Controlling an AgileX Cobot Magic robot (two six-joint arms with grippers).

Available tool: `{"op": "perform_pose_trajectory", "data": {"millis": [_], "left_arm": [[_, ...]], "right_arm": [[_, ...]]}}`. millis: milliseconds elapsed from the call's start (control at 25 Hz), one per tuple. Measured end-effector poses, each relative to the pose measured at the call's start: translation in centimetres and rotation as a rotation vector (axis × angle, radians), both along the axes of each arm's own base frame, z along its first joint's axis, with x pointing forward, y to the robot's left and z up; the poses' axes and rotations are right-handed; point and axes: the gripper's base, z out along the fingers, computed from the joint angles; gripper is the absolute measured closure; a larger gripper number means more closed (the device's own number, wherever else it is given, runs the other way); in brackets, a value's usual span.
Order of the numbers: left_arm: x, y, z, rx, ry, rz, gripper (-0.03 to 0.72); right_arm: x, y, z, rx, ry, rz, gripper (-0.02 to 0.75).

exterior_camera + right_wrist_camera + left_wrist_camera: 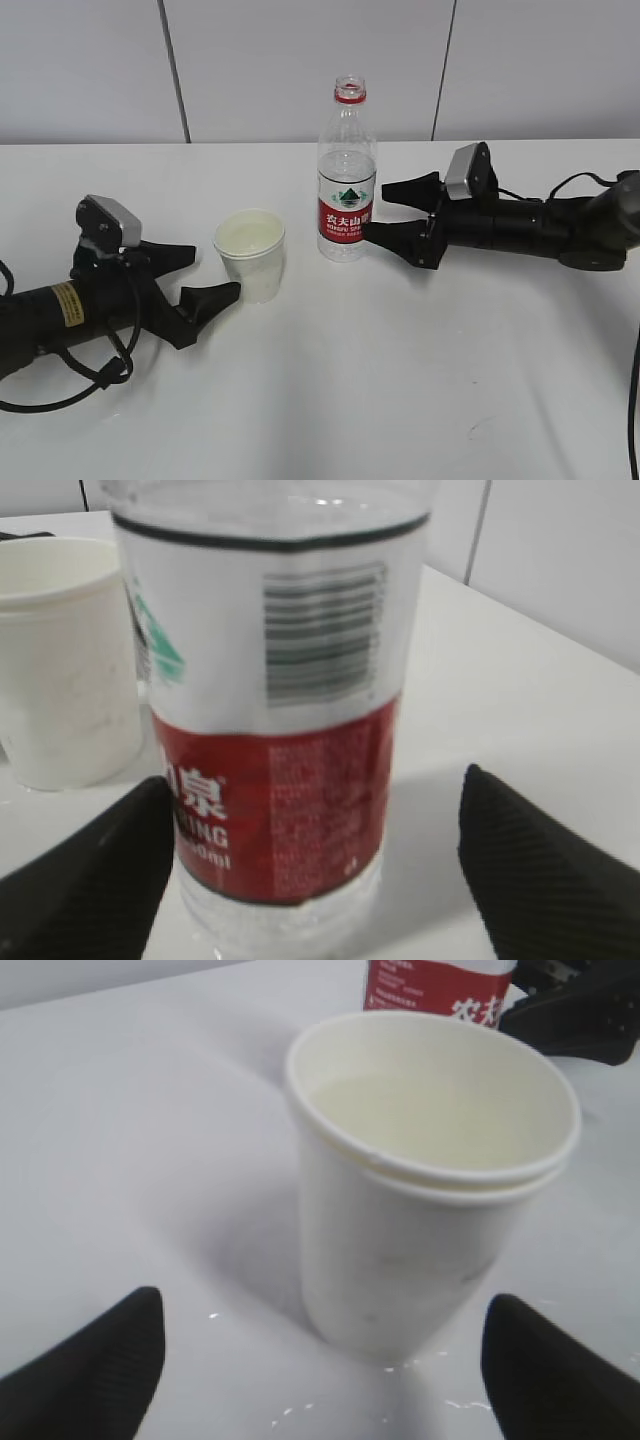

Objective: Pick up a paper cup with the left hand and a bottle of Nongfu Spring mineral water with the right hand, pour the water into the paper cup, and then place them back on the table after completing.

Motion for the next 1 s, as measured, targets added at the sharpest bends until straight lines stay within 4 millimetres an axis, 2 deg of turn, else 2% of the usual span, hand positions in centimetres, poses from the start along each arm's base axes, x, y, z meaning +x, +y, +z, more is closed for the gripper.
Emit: {"op": "perform_pose_trajectory", "data": {"millis": [280, 560, 720, 1000], "left_arm": [[0.2, 2.1, 1.2, -0.003, -0.024, 0.067, 0.099], [0.9, 4.0, 1.4, 0.013, -0.053, 0.173, 0.104], [1.7, 5.1, 1.8, 0.069, -0.126, 0.305, 0.104], [2.9, 8.1, 2.1, 0.111, -0.154, 0.658, 0.107]], "right_arm": [[0.3, -3.7, -0.1, -0.005, 0.009, -0.071, 0.085], [1.3, -5.7, 0.6, 0.071, -0.022, -0.229, 0.100], [2.5, -6.7, 1.2, 0.111, -0.051, -0.379, 0.109], [4.9, -8.6, 2.1, 0.020, -0.077, -0.592, 0.141]]}}
